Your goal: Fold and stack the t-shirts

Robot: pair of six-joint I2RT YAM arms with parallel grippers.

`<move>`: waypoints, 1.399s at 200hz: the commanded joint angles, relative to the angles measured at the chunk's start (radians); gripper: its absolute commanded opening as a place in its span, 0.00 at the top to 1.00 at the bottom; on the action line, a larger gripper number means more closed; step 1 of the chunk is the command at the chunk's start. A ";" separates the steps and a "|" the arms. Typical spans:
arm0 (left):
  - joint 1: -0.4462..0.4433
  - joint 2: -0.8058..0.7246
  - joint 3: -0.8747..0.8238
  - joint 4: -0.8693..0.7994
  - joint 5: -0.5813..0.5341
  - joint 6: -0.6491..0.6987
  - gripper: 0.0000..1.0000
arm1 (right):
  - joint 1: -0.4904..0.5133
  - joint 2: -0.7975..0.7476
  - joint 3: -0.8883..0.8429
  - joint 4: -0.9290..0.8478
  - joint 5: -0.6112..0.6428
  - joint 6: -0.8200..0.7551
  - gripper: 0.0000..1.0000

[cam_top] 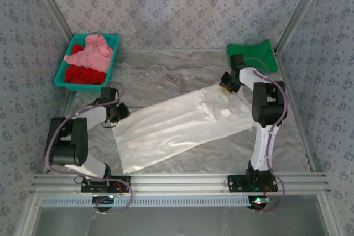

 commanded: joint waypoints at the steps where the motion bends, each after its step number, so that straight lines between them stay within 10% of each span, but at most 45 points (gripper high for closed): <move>1: 0.005 -0.157 -0.038 -0.149 -0.081 -0.020 0.82 | 0.062 0.071 0.095 -0.013 -0.043 0.055 0.72; 82: -0.001 -0.385 -0.007 -0.241 0.005 0.069 0.74 | 0.170 0.274 0.544 -0.090 -0.119 0.071 0.69; 181: -0.050 -0.008 0.078 0.066 0.148 0.039 0.74 | 0.156 -0.216 -0.060 -0.193 0.103 -0.031 0.60; 280: -0.043 0.025 0.097 0.064 0.109 0.040 0.74 | 0.177 0.006 -0.033 -0.087 0.043 -0.012 0.60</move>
